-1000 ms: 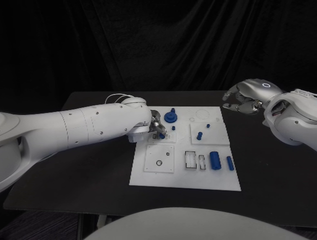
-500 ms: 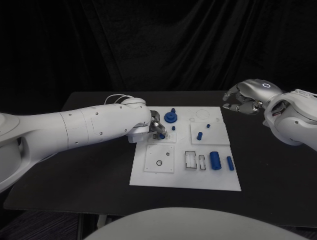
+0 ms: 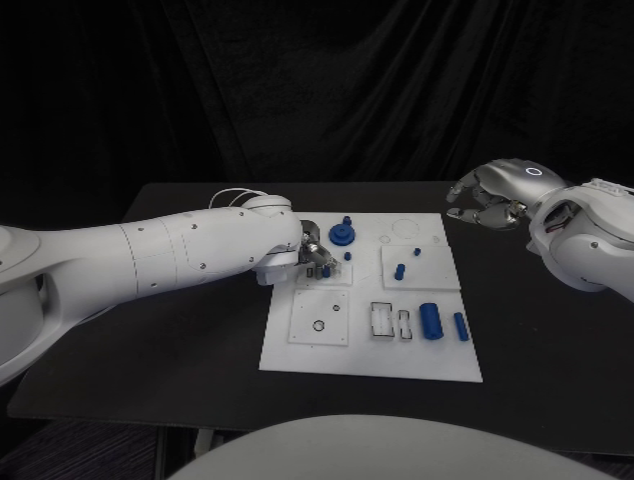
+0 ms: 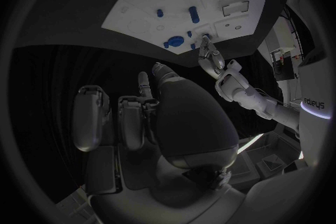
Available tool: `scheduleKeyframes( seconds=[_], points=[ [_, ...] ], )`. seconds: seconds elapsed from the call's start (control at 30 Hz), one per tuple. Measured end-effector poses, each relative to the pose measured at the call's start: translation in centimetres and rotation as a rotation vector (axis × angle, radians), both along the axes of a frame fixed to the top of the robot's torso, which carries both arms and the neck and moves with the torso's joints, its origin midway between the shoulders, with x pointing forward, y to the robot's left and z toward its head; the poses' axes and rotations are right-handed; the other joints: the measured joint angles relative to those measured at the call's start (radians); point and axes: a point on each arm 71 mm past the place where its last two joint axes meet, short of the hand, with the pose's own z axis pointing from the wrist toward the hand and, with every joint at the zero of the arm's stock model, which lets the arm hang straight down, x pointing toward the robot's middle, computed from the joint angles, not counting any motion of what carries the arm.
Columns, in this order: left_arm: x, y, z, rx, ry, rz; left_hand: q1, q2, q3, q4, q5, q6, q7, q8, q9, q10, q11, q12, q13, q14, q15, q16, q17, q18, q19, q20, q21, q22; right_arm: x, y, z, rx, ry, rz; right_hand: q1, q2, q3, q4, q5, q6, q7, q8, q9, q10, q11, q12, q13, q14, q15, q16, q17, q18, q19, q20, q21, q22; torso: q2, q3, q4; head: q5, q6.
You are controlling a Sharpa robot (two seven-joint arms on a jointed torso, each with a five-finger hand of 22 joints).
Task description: Assemble the parts on the task board
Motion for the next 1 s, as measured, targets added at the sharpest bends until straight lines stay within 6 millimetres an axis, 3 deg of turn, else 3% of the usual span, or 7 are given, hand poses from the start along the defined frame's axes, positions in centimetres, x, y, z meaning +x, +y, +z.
scheduleKeyframes(
  seconds=[0.23, 0.4, 0.53, 0.67, 0.87, 1.0],
  points=[
    [0.0, 0.1, 0.0, -0.003, -0.002, 0.001, 0.000, 0.000, -0.016, 0.007, -0.004, 0.005, 0.003, -0.001, 0.000, 0.000, 0.000, 0.000, 0.000, 0.000, 0.000, 0.000, 0.000, 0.000, 0.003, 0.003, 0.000, 0.000, 0.0, 0.0, 0.0, -0.001, 0.001, -0.001, 0.000, 0.000, 0.000, 0.000, 0.000, 0.000, 0.000, 0.000, 0.000, 0.000, 0.000, 0.000, 0.000, 0.000, 0.000, 0.000, 0.000, 0.000, 0.000, 0.000, 0.000, 0.000, 0.000, -0.0001, 0.0000, 0.000, 0.000],
    [-0.4, 0.4, 0.0, -0.020, -0.015, 0.011, 0.003, 0.003, -0.041, 0.012, -0.004, 0.033, -0.005, -0.034, 0.000, 0.000, 0.000, 0.000, 0.000, 0.000, 0.000, 0.000, 0.000, 0.000, 0.003, 0.003, 0.000, 0.000, 0.0, -0.1, 0.0, -0.001, 0.002, -0.002, 0.000, 0.000, 0.000, 0.000, 0.000, 0.000, 0.000, 0.000, 0.000, 0.000, 0.000, 0.000, 0.000, 0.000, 0.000, 0.000, 0.000, 0.000, 0.000, 0.000, 0.000, 0.000, 0.000, 0.0000, 0.0000, 0.000, 0.000],
    [-1.0, 1.2, -0.2, -0.041, -0.033, 0.028, 0.022, 0.008, -0.063, 0.016, 0.000, 0.051, -0.015, -0.018, -0.010, -0.003, -0.003, 0.000, 0.000, 0.000, 0.000, 0.000, 0.000, 0.000, 0.003, 0.003, 0.005, 0.000, 0.0, -0.3, 0.0, -0.002, 0.002, -0.005, 0.000, 0.000, 0.000, 0.000, 0.000, 0.004, 0.004, 0.000, -0.001, 0.000, 0.000, 0.000, 0.000, 0.000, 0.000, 0.000, 0.000, 0.000, 0.000, 0.000, 0.000, 0.000, 0.000, 0.0000, -0.0001, -0.002, 0.000],
    [-1.3, 2.6, 0.3, -0.068, -0.070, 0.062, 0.051, 0.008, -0.080, 0.017, 0.030, 0.065, -0.022, -0.002, 0.025, -0.001, -0.012, 0.000, 0.000, 0.000, -0.011, 0.000, 0.000, 0.000, -0.001, -0.001, 0.008, 0.000, -0.1, -0.4, 0.0, -0.002, 0.002, -0.008, 0.000, 0.000, 0.000, 0.000, 0.000, 0.004, 0.004, 0.000, -0.001, 0.000, 0.000, 0.000, 0.000, 0.000, 0.000, 0.000, 0.000, 0.000, 0.000, 0.000, 0.000, 0.000, 0.000, 0.0000, -0.0001, -0.003, 0.000],
    [0.6, 4.5, 4.7, -0.110, -0.206, 0.123, 0.075, 0.008, -0.100, 0.023, 0.045, 0.075, -0.033, 0.011, 0.053, -0.001, -0.019, 0.000, 0.000, 0.002, -0.016, 0.000, 0.000, 0.000, 0.000, -0.008, 0.010, 0.000, -0.1, -0.6, 0.0, -0.002, 0.002, -0.011, 0.000, 0.000, 0.000, 0.000, 0.000, 0.004, 0.004, 0.000, -0.001, 0.000, 0.000, 0.000, 0.000, 0.000, 0.000, 0.000, 0.000, 0.000, 0.000, 0.000, 0.000, 0.000, 0.000, -0.0003, -0.0010, 0.002, 0.000],
    [1.7, 5.4, 7.2, -0.133, -0.285, 0.148, 0.104, 0.014, -0.109, 0.015, 0.078, 0.090, -0.040, 0.033, 0.088, 0.000, -0.029, 0.000, 0.000, 0.000, -0.025, 0.000, 0.000, 0.000, 0.000, -0.019, 0.018, 0.000, -0.1, -0.5, 0.0, -0.002, 0.002, -0.011, 0.000, 0.000, 0.003, 0.003, 0.000, 0.004, 0.004, 0.000, -0.001, 0.000, 0.000, 0.000, 0.000, 0.000, 0.000, 0.000, 0.000, 0.000, 0.000, 0.000, 0.000, 0.001, 0.000, -0.0007, -0.0007, 0.000, 0.000]
  ],
)
